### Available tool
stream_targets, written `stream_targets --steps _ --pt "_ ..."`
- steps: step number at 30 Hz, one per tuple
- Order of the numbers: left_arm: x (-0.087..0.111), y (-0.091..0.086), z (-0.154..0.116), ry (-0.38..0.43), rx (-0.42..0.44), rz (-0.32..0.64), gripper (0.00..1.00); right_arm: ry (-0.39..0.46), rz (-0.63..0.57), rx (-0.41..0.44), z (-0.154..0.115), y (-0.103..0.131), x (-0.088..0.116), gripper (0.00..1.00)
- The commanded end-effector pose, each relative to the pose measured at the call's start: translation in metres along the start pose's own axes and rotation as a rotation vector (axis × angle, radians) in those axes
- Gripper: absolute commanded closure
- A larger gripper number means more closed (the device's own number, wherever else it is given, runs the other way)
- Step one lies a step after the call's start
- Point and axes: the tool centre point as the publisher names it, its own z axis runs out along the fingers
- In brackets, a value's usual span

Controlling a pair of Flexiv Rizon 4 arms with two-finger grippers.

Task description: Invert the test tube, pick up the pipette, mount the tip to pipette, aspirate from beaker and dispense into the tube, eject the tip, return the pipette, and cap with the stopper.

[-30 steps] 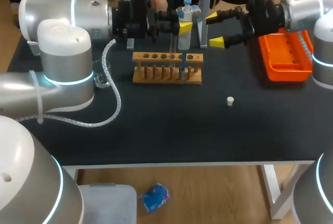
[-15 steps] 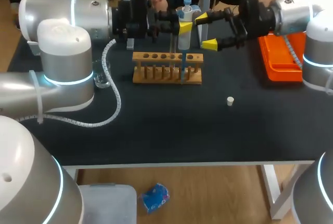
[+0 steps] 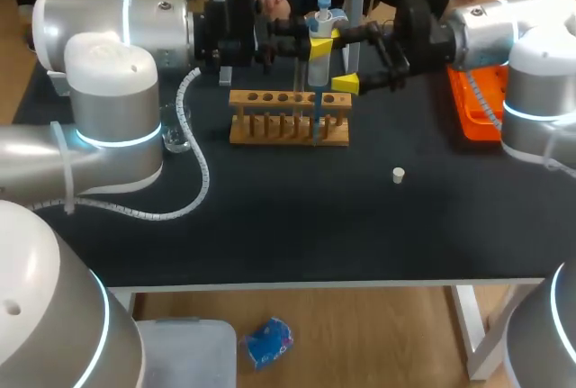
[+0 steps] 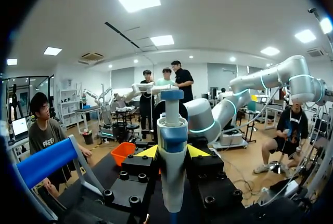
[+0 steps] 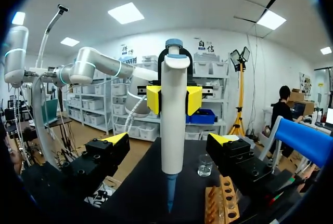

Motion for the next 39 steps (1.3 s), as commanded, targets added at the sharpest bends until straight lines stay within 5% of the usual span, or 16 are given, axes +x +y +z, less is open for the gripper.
stream_targets --steps 1,21,22,23,29,39 --pt "0.000 0.000 0.001 -0.003 0.003 0.001 1.00 0.012 0.005 -0.009 0.006 -0.004 -0.002 0.00" --pt "0.000 0.000 0.001 -0.003 0.003 0.001 1.00 0.041 0.021 -0.020 0.017 -0.008 -0.003 0.00" --pt "0.000 0.000 0.001 -0.003 0.003 0.001 1.00 0.039 0.021 -0.021 0.016 -0.008 -0.004 0.06" --pt "0.000 0.000 0.001 -0.003 0.003 0.001 1.00 0.036 0.022 -0.025 0.015 -0.008 -0.004 0.24" --pt "0.000 0.000 0.001 -0.003 0.003 0.001 1.00 0.026 0.025 -0.029 0.013 -0.008 -0.006 0.64" --pt "0.000 0.000 0.001 -0.003 0.003 0.001 1.00 0.031 0.031 -0.032 0.012 -0.011 -0.005 0.55"
